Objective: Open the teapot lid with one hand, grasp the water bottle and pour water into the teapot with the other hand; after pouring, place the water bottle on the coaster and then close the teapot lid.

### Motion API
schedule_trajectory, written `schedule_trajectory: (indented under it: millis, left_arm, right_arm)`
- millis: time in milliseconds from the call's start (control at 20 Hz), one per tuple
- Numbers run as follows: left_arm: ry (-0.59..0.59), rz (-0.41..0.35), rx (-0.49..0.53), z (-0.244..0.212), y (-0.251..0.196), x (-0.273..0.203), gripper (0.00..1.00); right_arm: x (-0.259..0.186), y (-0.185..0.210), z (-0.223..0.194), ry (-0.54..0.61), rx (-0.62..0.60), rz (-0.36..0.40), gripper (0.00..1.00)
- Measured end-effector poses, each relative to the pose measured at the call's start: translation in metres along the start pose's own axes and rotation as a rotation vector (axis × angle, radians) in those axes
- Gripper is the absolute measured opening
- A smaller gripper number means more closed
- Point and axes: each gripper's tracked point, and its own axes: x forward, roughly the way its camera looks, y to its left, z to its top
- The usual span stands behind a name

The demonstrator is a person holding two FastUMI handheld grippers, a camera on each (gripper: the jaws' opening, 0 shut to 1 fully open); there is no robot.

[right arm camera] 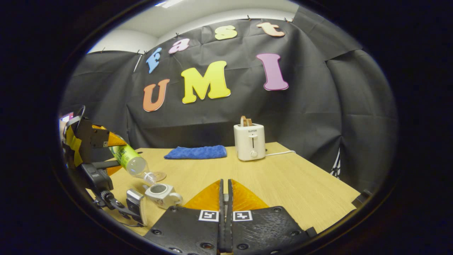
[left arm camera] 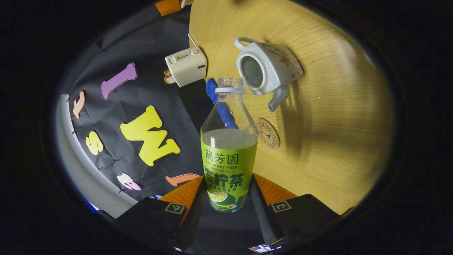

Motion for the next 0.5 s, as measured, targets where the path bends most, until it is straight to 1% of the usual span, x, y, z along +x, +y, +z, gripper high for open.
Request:
schedule_trajectory:
  millis: [150, 200, 250, 500]
  left_arm:
    - [0.007, 0.019, 0.04, 0.0, 0.004, 0.0, 0.73]
    - [0.014, 0.02, 0.046, -0.002, 0.005, 0.0, 0.73]
    - [0.019, 0.026, 0.057, -0.002, 0.006, 0.0, 0.73]
    - [0.027, 0.066, 0.126, 0.001, 0.017, -0.001, 0.72]
  right_arm:
    - [-0.001, 0.0, 0.001, -0.002, 0.003, 0.0, 0.02]
    - [-0.001, 0.0, 0.0, -0.003, 0.003, 0.002, 0.0]
    - [0.0, 0.0, 0.001, -0.003, 0.003, 0.002, 0.02]
    - [-0.002, -0.001, 0.0, -0.002, 0.003, 0.001, 0.02]
